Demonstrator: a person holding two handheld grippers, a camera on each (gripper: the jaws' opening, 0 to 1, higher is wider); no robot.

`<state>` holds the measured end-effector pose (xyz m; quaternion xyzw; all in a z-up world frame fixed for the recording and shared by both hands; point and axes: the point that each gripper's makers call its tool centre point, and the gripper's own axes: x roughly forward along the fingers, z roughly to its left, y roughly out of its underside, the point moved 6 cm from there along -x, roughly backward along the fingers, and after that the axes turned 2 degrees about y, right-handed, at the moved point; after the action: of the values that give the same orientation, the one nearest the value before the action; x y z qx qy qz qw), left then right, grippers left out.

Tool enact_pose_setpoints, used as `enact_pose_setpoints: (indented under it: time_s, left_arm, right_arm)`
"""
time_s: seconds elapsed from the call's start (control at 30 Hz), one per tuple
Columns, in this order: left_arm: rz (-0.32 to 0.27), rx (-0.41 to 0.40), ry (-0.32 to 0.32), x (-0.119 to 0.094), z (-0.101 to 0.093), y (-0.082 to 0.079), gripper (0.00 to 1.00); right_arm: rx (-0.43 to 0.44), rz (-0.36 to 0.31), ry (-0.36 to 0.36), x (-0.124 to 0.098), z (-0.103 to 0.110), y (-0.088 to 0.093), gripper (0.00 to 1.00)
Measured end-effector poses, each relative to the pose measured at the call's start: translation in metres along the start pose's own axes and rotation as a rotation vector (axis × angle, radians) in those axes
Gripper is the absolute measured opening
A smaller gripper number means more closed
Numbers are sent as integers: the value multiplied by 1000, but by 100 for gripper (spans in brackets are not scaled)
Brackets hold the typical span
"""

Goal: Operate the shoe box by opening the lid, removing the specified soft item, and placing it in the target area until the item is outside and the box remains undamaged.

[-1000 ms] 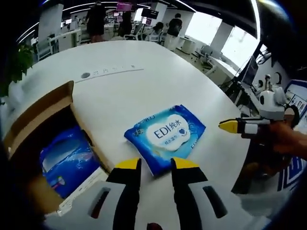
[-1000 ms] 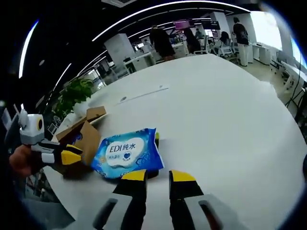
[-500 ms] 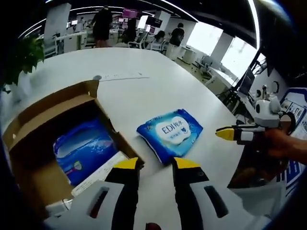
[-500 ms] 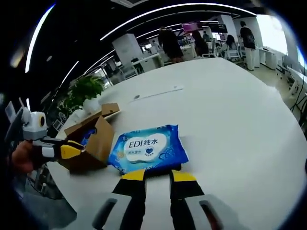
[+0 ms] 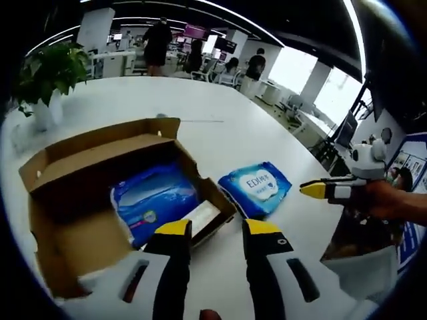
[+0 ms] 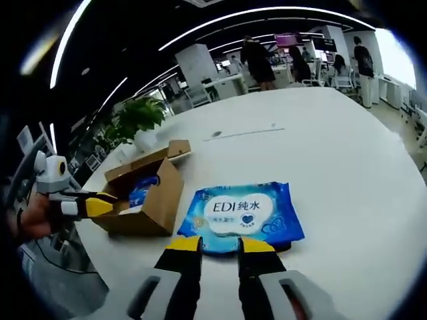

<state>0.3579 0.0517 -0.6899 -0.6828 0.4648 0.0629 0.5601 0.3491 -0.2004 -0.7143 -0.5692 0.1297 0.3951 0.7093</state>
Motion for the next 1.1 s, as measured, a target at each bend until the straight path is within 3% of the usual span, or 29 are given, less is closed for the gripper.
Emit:
enact_pose_setpoints:
  time_s: [0.67,1.1]
  left_arm:
    - [-111,-78,-108,-60,67,0,37]
    - [-152,-133,-162,-92,103,12,38]
  right_arm:
    - [-104,18,-135,36,61,-23,26]
    - [-203,39,-198,60,99,-42,33]
